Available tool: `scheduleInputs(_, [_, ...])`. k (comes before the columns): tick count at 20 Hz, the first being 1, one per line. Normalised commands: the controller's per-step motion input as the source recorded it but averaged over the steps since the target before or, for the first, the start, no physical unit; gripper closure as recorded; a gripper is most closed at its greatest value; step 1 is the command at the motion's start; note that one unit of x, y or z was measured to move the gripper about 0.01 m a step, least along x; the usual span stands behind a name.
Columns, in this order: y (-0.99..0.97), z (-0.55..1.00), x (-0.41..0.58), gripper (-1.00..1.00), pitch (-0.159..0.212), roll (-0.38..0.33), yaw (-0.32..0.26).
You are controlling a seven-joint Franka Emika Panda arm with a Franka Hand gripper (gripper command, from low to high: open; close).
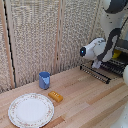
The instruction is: Please reach out your grabber to the yellow dish. Tenderly grip the yellow dish using your grabber. Set the yellow dish on the baking sheet. Posit your grabber on the rim of the baking sheet carrying the yellow dish. Mindfully slide the baking sheet with the yellow dish into the oven. Let go of your grabber's hold on the baking sheet's edge when it is entirely in the oven.
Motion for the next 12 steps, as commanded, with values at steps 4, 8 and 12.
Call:
scheduleInputs(4, [-0.57, 0.15, -0.081, 1.0, -0.021, -0.141, 0.073])
scheduleInputs(8, [-0.03, 0.17, -0.081, -1.0, -0.035, -0.06, 0.042])
scheduleInputs(12, [0.43, 0.08, -0.009, -1.0, -0.017, 0.0, -0.002])
